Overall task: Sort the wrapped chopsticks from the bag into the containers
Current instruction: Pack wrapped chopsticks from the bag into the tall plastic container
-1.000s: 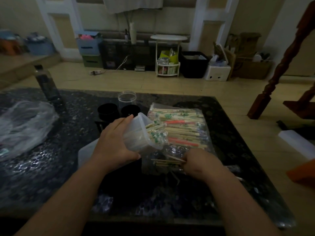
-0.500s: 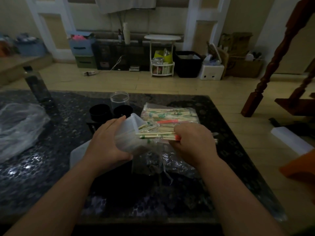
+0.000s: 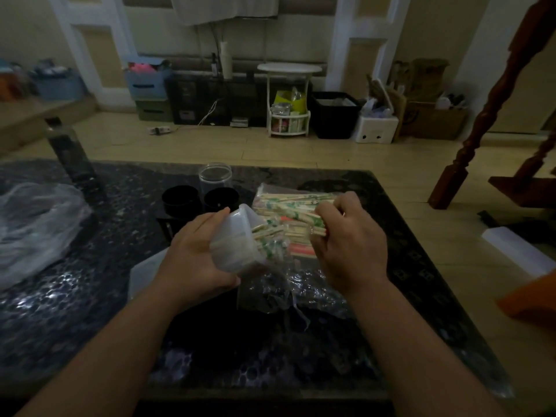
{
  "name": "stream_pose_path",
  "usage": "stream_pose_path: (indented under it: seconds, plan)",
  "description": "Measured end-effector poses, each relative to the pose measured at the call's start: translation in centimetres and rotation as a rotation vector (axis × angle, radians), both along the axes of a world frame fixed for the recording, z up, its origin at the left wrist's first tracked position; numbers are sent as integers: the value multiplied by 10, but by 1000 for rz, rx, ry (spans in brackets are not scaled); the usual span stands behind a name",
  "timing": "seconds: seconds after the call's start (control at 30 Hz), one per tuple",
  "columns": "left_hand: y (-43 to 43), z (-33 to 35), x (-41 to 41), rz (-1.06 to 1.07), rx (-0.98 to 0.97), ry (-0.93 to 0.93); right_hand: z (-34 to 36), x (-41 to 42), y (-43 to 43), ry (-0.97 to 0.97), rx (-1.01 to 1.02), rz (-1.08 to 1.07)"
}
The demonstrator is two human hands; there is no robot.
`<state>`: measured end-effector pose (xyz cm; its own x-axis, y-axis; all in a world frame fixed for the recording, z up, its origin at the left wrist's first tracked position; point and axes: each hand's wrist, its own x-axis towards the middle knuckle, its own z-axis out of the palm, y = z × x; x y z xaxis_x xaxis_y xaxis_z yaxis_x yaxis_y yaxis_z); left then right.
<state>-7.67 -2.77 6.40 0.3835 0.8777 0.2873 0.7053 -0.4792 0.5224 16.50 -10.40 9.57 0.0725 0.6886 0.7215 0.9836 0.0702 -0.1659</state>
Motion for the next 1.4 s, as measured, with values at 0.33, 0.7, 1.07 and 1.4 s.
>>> stream_pose_path:
  seconds: [0.33,0.7,1.07,1.4]
  plan:
    - [-5,6,5,-9,-23,54,-8,-24,7,764,123,306]
    - [-6,6,6,-39,-14,37,8,-34,3,1363,-106,318]
    - [-7,5,6,-40,-27,66,-2,-40,14,1674,-161,378]
    - [-5,4,6,-40,-40,77,-7,-41,16,1630,-77,233]
